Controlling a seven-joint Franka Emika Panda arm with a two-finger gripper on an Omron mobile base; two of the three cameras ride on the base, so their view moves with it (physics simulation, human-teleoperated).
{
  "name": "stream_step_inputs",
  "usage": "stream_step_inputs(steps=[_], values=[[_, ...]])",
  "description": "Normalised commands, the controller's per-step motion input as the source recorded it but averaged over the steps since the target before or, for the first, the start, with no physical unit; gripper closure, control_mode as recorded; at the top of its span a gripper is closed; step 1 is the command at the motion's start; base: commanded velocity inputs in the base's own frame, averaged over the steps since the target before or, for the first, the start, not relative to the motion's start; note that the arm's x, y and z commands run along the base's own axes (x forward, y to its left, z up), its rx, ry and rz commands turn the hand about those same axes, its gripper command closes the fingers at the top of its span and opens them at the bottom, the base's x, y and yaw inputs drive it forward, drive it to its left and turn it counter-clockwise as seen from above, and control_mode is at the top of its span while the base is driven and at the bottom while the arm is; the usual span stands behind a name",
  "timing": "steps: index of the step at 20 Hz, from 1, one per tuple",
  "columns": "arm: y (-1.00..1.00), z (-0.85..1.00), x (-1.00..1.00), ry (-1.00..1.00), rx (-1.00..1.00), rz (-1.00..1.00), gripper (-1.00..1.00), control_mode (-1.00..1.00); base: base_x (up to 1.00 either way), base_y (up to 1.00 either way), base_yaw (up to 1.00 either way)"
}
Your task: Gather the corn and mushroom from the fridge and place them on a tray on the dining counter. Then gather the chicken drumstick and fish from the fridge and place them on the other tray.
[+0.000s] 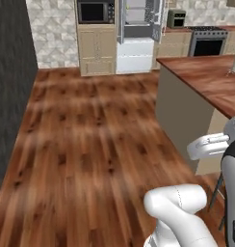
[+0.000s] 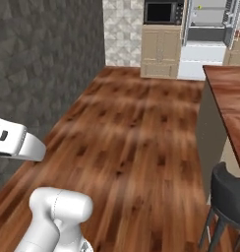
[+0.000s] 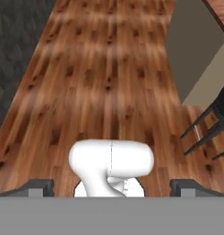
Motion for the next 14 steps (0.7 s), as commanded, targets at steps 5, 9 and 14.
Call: stream_step_inputs(steps=[5,9,14], values=[[0.0,0.0,0.0,0.0,0.0,0.0,-1.0,1.0,1.0,0.0,0.0],[0.0,0.0,0.0,0.0,0.0,0.0,-1.0,1.0,1.0,0.0,-0.02],[0.0,0.0,0.0,0.0,0.0,0.0,-1.0,1.0,1.0,0.0,0.0]])
